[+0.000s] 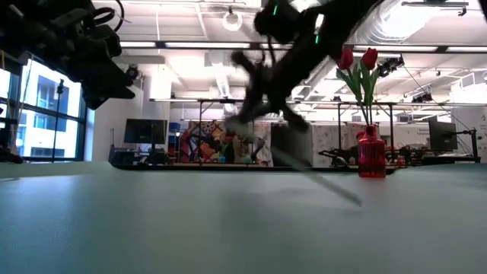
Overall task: Sort flowers into vase by color
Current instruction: Put the black tulip into the green vase
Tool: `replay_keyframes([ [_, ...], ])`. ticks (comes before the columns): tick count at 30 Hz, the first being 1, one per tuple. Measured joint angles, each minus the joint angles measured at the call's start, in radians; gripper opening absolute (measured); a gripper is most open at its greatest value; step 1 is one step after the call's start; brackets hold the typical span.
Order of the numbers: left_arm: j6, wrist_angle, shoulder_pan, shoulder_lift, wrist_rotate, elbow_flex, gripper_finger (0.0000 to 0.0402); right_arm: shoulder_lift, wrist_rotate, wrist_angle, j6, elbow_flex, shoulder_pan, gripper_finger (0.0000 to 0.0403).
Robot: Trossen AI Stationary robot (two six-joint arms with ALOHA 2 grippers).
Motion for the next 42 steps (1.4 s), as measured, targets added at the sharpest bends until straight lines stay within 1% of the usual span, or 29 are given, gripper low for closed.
replay_keyframes([
  [3,0.003,0.001,0.001,0.000,-0.018,0.000,0.0126,-0.096,0.001,0.000,-0.038,0.019,0.019,0.0003],
  [5,0.016,0.002,0.001,0.001,-0.021,0.000,0.0126,-0.175,0.020,0.001,-0.067,0.031,0.035,0.0002],
  [7,0.017,0.002,0.000,0.003,-0.029,0.000,0.0126,-0.265,0.066,0.004,-0.094,0.039,0.053,0.0001],
  [9,-0.002,0.004,0.001,0.006,-0.062,0.000,0.0126,-0.362,0.122,0.006,-0.135,0.039,0.076,0.0001],
  [13,-0.050,0.010,0.001,0.009,-0.132,0.000,0.0126,-0.558,0.248,-0.003,-0.280,0.039,0.139,0.0001],
  [15,-0.081,0.019,0.001,0.009,-0.156,0.000,0.0126,-0.654,0.292,-0.051,-0.342,0.041,0.170,0.0001],
  [18,-0.127,0.046,0.001,0.009,-0.180,0.000,0.0126,-0.783,0.356,-0.189,-0.374,0.041,0.201,0.0000],
  [21,-0.164,0.077,0.001,0.010,-0.203,0.000,0.0126,-0.885,0.379,-0.319,-0.385,0.041,0.210,0.0000],
  [24,-0.201,0.125,0.001,0.015,-0.225,0.000,0.0126,-0.969,0.379,-0.367,-0.401,0.041,0.211,0.0000],
  [29,-0.260,0.182,0.001,0.040,-0.261,0.000,0.0126,-1.071,0.375,-0.410,-0.483,0.041,0.211,0.0000],
  [33,-0.297,0.226,-0.011,0.077,-0.268,0.000,0.0126,-1.111,0.339,-0.529,-0.618,0.041,0.216,0.0000],
  [39,-0.297,0.348,-0.085,0.163,-0.267,0.000,0.0126,-1.107,0.356,-0.724,-0.623,0.039,0.249,0.0000],
  [42,-0.297,0.412,-0.127,0.205,-0.273,0.000,0.0126,-1.108,0.356,-0.764,-0.605,0.039,0.282,0.0000],
])
